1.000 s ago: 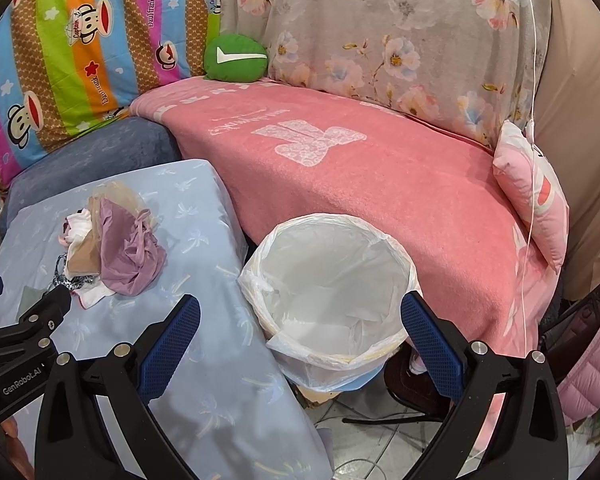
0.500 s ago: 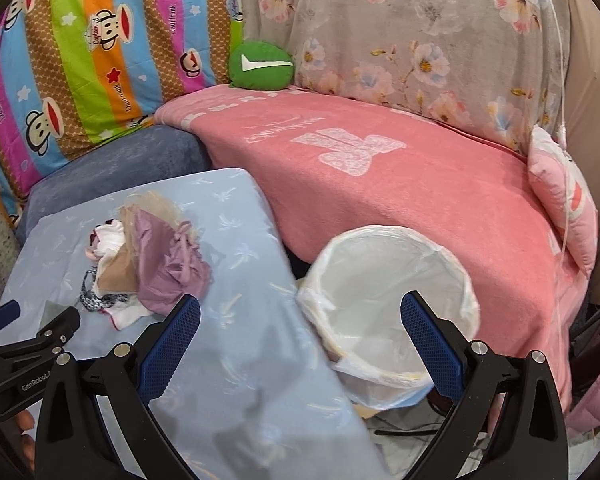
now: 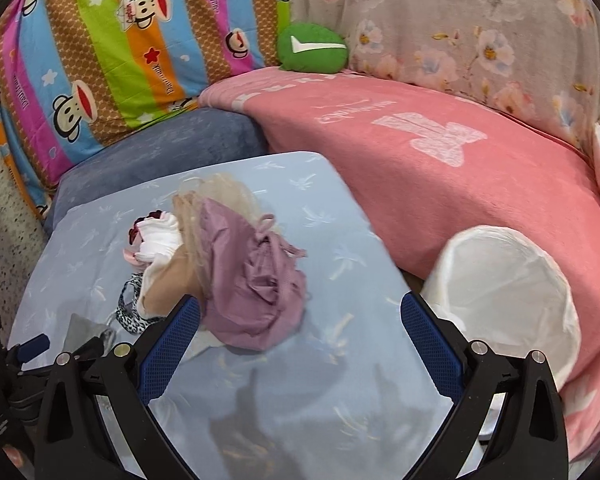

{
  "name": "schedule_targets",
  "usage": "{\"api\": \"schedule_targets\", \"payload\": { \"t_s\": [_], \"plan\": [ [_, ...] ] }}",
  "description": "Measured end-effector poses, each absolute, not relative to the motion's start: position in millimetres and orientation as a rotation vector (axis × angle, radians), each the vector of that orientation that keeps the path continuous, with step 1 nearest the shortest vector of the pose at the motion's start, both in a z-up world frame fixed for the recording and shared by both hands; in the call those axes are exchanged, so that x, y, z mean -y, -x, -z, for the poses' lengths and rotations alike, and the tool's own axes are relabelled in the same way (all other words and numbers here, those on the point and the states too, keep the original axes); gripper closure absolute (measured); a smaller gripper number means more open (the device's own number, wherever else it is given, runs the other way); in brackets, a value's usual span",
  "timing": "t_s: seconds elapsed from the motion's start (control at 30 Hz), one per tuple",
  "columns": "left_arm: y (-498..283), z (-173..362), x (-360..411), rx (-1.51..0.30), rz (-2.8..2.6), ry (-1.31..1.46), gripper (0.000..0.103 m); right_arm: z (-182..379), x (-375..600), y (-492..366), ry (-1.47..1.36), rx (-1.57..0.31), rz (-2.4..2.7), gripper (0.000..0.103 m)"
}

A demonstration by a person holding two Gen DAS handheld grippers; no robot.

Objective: Organize soft objects
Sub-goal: 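Grasp the grey pouch with the left tool while the right tool grasps the purple cloth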

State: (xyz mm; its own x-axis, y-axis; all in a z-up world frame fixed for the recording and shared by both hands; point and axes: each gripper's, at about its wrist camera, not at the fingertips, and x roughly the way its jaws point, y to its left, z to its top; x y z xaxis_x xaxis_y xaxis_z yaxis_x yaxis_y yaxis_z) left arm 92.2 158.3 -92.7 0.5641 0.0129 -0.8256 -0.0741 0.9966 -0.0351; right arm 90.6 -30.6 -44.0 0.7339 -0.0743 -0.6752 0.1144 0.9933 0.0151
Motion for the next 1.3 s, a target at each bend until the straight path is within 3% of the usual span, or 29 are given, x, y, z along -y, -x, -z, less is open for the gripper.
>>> {"api": "schedule_targets", "payload": {
  "t_s": [0.23, 0.3, 0.4, 0.5, 0.57, 0.63, 0.73, 1.3],
  "plan": [
    [-101.1, 109.0, -169.2, -1.013, -0.036, 0.112, 0.007, 66.8, 4.5, -123.8, -0.050, -0.786, 0.065, 0.026],
    [-101.6, 112.2, -169.9, -1.021, -0.028, 0.111, 0.013, 74.0, -0.3, -130.9, -0.050, -0.806, 0.056, 0.034],
    [-103.4, 118.4, -174.6, -1.047, -0.009, 0.129, 0.030, 85.0, -4.6, -137.5, -0.054, -0.832, 0.049, 0.045],
    [-100.4, 117.8, -179.8, -1.031, 0.000, 0.133, 0.043, 95.4, -7.5, -140.8, -0.060, -0.867, 0.032, 0.066],
    [-99.5, 115.9, -179.5, -1.028, 0.020, 0.134, 0.061, 101.4, -8.5, -140.8, -0.065, -0.892, 0.016, 0.091],
    [-98.7, 114.0, -178.8, -1.030, 0.044, 0.142, 0.082, 101.9, -9.2, -137.9, -0.073, -0.892, 0.010, 0.100],
    [-95.3, 107.6, -176.7, -1.028, 0.066, 0.164, 0.097, 91.1, -8.2, -131.1, -0.073, -0.864, 0.010, 0.102],
    [-73.4, -9.1, -123.1, -0.772, 0.219, 0.117, 0.100, -43.3, 43.7, -79.5, -0.136, -0.577, 0.018, 0.102]
  ]
}}
